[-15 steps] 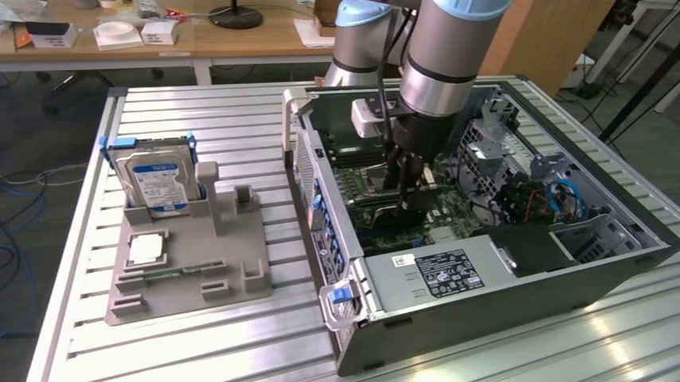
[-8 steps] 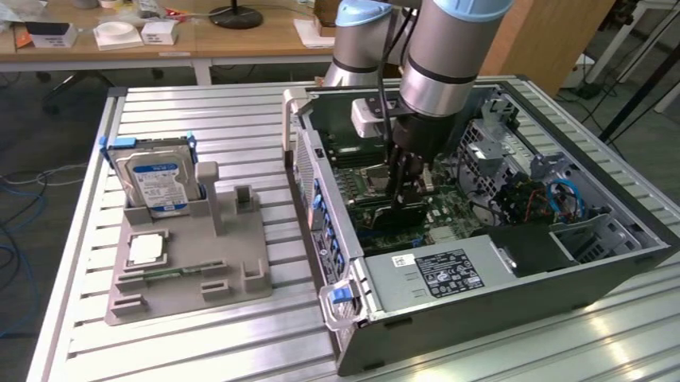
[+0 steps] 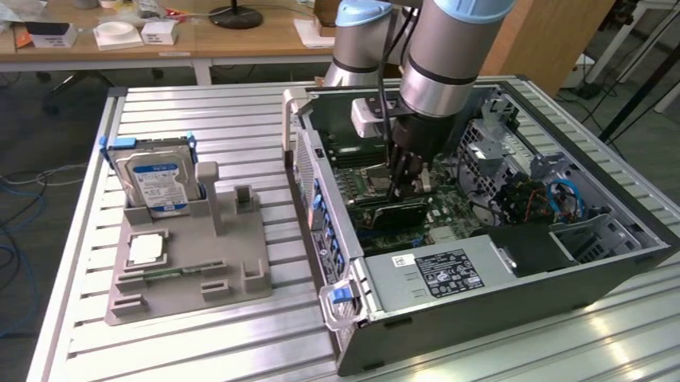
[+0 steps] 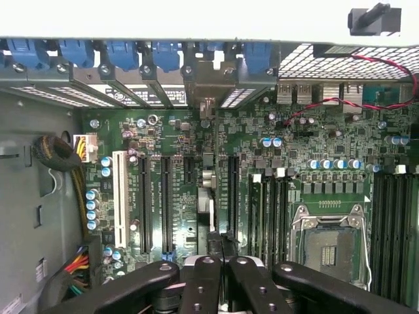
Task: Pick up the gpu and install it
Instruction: 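Insert the gpu into the slot, then press down on the gpu until it lock into place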
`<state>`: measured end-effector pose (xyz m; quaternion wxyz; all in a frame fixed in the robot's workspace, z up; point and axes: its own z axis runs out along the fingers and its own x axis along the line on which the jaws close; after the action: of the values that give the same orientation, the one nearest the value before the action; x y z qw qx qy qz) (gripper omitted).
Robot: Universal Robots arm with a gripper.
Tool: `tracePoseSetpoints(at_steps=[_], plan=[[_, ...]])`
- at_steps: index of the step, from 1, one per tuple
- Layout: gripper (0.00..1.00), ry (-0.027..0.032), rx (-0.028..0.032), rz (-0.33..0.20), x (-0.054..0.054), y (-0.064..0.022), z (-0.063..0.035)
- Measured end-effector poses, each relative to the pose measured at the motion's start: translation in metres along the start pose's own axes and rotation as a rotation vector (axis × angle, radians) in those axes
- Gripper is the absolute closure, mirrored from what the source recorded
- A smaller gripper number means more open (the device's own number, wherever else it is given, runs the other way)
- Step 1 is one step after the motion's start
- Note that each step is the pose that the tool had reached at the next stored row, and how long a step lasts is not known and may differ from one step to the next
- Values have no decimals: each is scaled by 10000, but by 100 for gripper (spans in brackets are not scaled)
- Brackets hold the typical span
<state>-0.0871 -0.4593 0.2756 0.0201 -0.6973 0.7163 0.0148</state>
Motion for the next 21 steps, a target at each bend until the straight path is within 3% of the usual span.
tracePoseSetpoints(at_steps=[3, 21], plan=[[86, -59, -2, 1, 0, 0, 0], [89, -59, -2, 1, -1, 0, -14]])
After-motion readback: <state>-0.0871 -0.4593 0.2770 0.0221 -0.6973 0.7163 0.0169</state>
